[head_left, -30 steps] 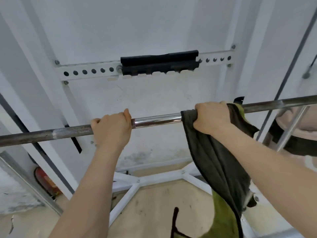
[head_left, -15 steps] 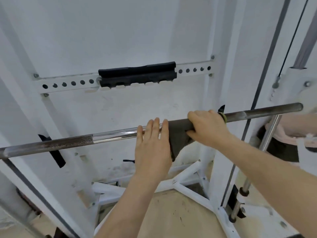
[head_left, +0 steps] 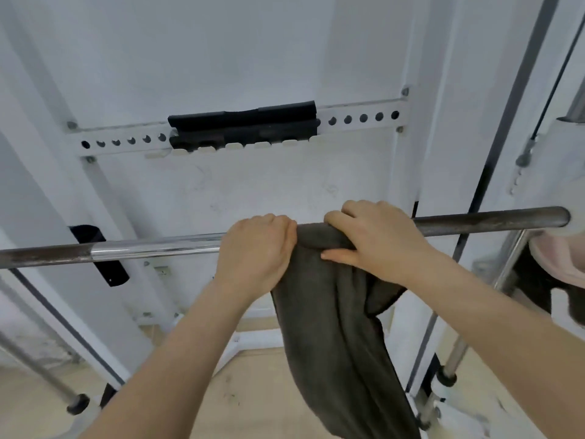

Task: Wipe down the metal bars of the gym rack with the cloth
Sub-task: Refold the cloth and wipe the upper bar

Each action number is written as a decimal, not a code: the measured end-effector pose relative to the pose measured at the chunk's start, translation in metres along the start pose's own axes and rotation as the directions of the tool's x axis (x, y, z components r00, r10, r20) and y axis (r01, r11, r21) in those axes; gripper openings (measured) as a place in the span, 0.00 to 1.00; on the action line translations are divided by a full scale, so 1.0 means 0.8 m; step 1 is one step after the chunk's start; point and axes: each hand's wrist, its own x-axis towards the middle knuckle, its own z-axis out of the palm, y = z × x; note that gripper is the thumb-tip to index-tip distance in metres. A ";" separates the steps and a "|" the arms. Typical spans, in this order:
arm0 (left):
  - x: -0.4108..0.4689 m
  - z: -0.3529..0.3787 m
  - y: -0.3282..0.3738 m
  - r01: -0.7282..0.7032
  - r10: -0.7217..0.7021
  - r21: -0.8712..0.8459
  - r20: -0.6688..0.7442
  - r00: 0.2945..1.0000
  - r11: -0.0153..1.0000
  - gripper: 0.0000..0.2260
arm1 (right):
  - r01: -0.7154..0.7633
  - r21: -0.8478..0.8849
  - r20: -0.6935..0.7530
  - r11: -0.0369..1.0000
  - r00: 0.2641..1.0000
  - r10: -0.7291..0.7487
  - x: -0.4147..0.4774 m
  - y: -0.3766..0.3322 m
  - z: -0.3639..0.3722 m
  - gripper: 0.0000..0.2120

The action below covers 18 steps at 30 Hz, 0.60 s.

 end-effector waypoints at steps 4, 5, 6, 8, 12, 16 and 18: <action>0.045 -0.009 0.015 0.230 -0.217 -0.024 0.247 0.944 0.973 0.26 | -0.213 0.250 0.323 0.945 0.938 0.127 -0.026 0.064 -0.024 0.23; 0.048 -0.008 0.016 0.247 -0.232 -0.022 0.274 0.933 0.969 0.27 | -0.269 0.394 0.416 0.879 0.905 0.091 -0.024 0.076 -0.033 0.22; 0.046 -0.008 0.015 0.237 -0.222 -0.025 0.272 0.936 0.971 0.28 | -0.305 0.501 0.468 0.810 0.883 0.043 -0.021 0.083 -0.043 0.20; 0.035 -0.006 0.013 0.134 -0.117 -0.062 0.227 0.967 0.989 0.27 | -0.311 0.582 0.477 0.752 0.879 -0.006 -0.013 0.091 -0.057 0.17; 0.025 -0.005 0.005 0.037 0.006 -0.326 0.129 0.992 0.945 0.18 | -0.274 0.572 0.375 0.773 0.926 0.051 0.007 0.087 -0.071 0.11; 0.040 -0.005 0.011 0.063 -0.163 -0.370 -0.246 0.956 0.927 0.14 | -0.203 0.755 0.016 0.624 0.956 0.292 0.058 0.061 -0.075 0.11; 0.068 -0.019 0.010 0.177 -0.443 -0.650 -0.271 0.855 0.739 0.16 | -0.166 0.892 -0.094 0.421 0.842 0.532 0.089 0.037 -0.066 0.12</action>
